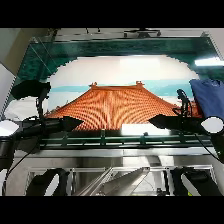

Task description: Fold the shirts.

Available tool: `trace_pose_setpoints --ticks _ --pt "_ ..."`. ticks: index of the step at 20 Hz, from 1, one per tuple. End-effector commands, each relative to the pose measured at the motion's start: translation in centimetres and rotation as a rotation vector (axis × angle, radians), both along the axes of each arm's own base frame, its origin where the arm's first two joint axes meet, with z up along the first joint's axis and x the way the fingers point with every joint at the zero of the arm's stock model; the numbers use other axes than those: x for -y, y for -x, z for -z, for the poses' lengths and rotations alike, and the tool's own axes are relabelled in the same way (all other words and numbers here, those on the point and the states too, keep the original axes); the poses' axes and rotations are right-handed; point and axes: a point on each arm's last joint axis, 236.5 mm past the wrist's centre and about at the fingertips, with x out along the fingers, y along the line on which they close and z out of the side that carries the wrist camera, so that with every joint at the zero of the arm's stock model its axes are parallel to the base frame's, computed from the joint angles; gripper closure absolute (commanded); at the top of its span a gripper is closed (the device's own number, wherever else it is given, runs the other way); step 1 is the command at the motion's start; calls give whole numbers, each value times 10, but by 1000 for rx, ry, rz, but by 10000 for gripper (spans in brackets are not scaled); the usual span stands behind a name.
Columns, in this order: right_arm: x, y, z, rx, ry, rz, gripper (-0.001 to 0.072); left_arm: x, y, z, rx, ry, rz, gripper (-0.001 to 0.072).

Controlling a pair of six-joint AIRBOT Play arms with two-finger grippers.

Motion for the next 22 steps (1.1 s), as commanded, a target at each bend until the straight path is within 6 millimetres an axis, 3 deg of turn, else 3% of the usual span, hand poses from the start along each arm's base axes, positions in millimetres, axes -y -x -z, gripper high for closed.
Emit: trace_pose_setpoints --ticks 1,11,15,17,18,19,21,22 --pt "0 0 0 -1 0 -1 690 0 0 0 1 0 -1 682" --pt "-1 0 0 -1 -4 0 690 0 -1 0 2 1 -3 681" --pt "-3 -4 -5 8 -28 18 690 -12 -29 -4 75 -15 -110 692" --pt "-1 -9 -4 18 -26 34 690 -52 -69 -8 183 -121 -265 691" --pt "0 -12 -4 23 -25 43 690 -87 -93 -16 240 -208 -350 690" --pt "1 -14 -4 25 -23 48 689 -132 -118 -31 290 -306 -443 604" --pt "1 -14 -2 24 -18 45 689 -232 -154 -59 332 -493 -609 -13" --pt "1 -14 -1 21 -18 45 686 -276 -166 -65 318 -550 -672 5"
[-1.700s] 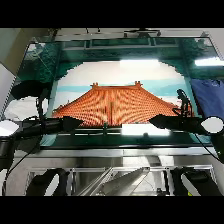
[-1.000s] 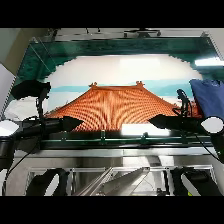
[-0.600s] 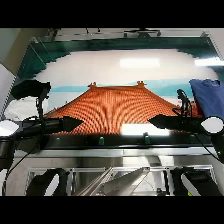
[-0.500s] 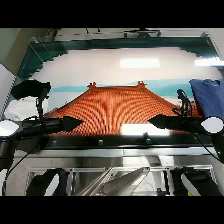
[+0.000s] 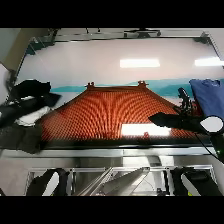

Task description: Fold the shirts.

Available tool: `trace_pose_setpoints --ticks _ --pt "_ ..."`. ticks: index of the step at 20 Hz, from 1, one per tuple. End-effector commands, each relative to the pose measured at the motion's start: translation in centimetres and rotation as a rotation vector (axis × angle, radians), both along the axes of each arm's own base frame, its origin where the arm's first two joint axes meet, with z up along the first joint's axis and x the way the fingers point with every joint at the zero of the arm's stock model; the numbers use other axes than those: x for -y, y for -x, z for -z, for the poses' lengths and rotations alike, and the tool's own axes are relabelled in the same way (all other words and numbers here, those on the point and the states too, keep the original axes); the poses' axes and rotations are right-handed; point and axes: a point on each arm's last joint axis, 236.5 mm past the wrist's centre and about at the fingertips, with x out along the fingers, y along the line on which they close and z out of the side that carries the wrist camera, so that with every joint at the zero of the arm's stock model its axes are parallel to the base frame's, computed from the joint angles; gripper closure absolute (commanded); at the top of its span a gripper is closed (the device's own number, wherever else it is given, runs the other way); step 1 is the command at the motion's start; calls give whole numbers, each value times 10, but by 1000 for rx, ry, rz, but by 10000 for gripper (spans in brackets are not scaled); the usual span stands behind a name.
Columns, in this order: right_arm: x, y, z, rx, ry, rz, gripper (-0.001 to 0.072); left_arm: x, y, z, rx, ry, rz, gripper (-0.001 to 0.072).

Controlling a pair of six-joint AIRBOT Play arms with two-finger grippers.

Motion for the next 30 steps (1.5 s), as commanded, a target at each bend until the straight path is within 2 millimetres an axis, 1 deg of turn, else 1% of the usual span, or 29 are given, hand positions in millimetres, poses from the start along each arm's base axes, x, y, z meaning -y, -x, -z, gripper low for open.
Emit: trace_pose_setpoints --ticks 1,2,3,4,5,6,7,8,10,12,14,16,17,18,19,20,21,22,23,24,25,26,27,28,29,30 --pt "1 -3 3 -2 4 6 684 -165 -48 -26 14 -234 -290 4" --pt "1 -3 5 -8 4 6 684 -204 -61 -21 -6 -236 -342 4" --pt "1 -3 7 -15 5 5 682 -235 -73 -9 -31 -226 -376 3" --pt "1 -3 8 -22 5 5 681 -261 -86 12 -70 -207 -395 4" --pt "1 -4 10 -28 6 6 666 -279 -97 35 -109 -188 -399 3" --pt "1 -4 12 -36 6 6 469 -292 -108 62 -156 -163 -388 3" --pt "1 -4 14 -43 6 6 278 -299 -118 87 -196 -141 -373 3" --pt "0 -4 16 -51 6 6 248 -304 -127 111 -228 -124 -357 3" --pt "1 -5 20 -63 7 6 248 -310 -148 152 -261 -109 -339 3" --pt "0 -5 24 -75 9 6 248 -312 -162 189 -300 -118 -318 4" --pt "1 -6 26 -85 9 7 248 -310 -169 218 -349 -155 -297 4" --pt "1 -6 29 -95 10 6 248 -305 -176 237 -371 -193 -280 6" --pt "0 -6 31 -100 10 6 248 -301 -180 241 -373 -203 -285 70" --pt "0 -6 32 -105 11 6 248 -297 -184 241 -369 -211 -284 344" --pt "0 -6 34 -110 11 6 248 -293 -187 236 -360 -214 -278 656" --pt "0 -6 35 -114 12 5 248 -287 -192 224 -341 -214 -275 674" --pt "0 -6 35 -116 11 5 248 -279 -196 209 -317 -201 -270 674" --pt "0 -6 35 -117 11 5 248 -268 -203 184 -276 -178 -261 674" --pt "0 -6 35 -116 11 6 249 -253 -210 154 -222 -141 -249 674" --pt "-1 -6 34 -117 5 7 249 -231 -217 115 -153 -88 -228 675" --pt "-2 -6 33 -118 -8 10 249 -200 -221 72 -85 -12 -183 675" --pt "-6 -7 28 -120 -36 17 249 -165 -219 33 -33 43 -111 675" --pt "-10 -9 24 -121 -66 23 249 -129 -210 -2 4 80 -21 675" --pt "-13 -9 19 -106 -83 12 249 -92 -195 -31 20 111 70 675" --pt "-15 -10 17 -75 -82 -15 249 -55 -177 -52 17 130 161 675" --pt "-16 -9 16 -48 -68 -45 249 -24 -160 -63 5 145 233 675"
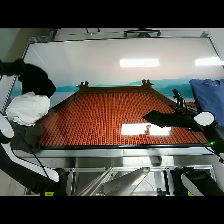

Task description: Fold the shirts.

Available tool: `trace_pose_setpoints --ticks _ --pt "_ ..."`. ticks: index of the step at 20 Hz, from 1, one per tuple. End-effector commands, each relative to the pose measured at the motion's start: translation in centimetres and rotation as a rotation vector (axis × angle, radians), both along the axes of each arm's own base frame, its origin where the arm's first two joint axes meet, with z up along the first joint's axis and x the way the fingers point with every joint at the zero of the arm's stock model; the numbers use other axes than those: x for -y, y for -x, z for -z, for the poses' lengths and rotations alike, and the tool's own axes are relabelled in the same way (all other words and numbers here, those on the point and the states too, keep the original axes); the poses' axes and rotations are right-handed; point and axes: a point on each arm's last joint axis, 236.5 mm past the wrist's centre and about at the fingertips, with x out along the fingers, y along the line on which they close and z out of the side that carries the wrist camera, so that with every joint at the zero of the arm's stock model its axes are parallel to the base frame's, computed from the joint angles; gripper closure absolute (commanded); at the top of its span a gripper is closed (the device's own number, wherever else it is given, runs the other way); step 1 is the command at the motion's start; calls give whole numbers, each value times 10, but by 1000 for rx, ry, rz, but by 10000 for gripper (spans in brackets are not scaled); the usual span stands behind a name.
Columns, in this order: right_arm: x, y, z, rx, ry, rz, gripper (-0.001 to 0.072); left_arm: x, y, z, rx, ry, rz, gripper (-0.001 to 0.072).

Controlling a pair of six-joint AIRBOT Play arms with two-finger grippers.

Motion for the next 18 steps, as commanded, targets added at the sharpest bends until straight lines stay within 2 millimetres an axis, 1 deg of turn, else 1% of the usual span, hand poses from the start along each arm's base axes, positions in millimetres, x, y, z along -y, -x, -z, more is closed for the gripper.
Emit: trace_pose_setpoints --ticks 1,2,4,7,8,10,11,12,13,14,15,16,17,18 --pt "-7 1 -7 69 -10 -71 249 123 60 -66 10 112 298 675" --pt "-8 3 -7 81 -4 -88 249 152 77 -63 -25 122 358 676" --pt "-10 7 -7 96 4 -125 248 207 109 -46 -106 156 450 676" --pt "-11 11 -6 103 10 -155 248 276 156 -5 -235 191 578 679" --pt "-10 12 -5 101 17 -160 248 295 170 9 -276 199 611 679" --pt "-7 14 0 99 41 -173 246 325 194 38 -353 208 662 680" --pt "-6 14 1 102 52 -178 246 336 204 51 -386 210 680 600" --pt "-5 14 2 113 61 -190 245 344 213 62 -414 210 693 350" --pt "-5 14 1 120 64 -195 245 349 217 69 -433 210 703 158" --pt "-5 13 0 125 64 -194 245 348 217 70 -439 206 703 -9" --pt "-5 10 -4 135 64 -192 245 344 213 66 -431 205 703 -9" --pt "-5 6 -11 153 64 -191 245 336 206 57 -414 202 694 -8" --pt "-6 0 -20 179 66 -188 245 321 199 49 -420 189 661 -6" --pt "-4 -9 -27 206 80 -185 246 301 197 49 -455 157 623 -6"
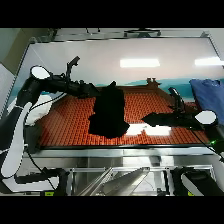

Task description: Fold the shirts.

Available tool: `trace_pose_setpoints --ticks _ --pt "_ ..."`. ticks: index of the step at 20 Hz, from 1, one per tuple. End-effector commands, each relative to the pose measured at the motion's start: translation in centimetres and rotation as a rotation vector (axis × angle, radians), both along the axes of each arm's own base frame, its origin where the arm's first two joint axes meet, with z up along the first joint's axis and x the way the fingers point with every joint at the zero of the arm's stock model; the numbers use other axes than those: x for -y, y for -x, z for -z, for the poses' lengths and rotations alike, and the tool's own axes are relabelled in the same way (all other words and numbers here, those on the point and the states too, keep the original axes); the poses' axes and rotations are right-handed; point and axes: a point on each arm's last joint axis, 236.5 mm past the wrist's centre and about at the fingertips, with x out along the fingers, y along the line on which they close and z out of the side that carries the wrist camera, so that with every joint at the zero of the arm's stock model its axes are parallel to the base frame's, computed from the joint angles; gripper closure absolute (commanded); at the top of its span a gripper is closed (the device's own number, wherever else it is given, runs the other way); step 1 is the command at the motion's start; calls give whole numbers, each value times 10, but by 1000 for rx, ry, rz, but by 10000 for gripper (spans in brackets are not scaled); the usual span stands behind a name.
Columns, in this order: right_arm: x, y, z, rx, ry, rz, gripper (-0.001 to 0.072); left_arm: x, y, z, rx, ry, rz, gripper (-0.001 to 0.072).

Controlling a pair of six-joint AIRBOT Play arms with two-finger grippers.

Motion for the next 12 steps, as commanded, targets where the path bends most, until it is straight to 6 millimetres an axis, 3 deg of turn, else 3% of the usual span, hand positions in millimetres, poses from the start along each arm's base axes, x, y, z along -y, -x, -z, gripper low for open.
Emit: trace_pose_setpoints --ticks 1,3,5,9,12 --pt "5 -23 -19 79 40 1 246 -47 4 5 -87 -127 -41 -5" --pt "10 -45 -17 84 90 -12 246 -80 29 28 -201 -227 -52 -5" --pt "9 -72 -2 50 110 -32 245 -91 53 56 -265 -243 -100 -4" --pt "-20 -102 50 -63 114 -184 248 -90 118 132 -365 -265 -170 -4" --pt "-59 -112 88 -87 129 -316 248 -72 144 175 -344 -231 -207 -2"
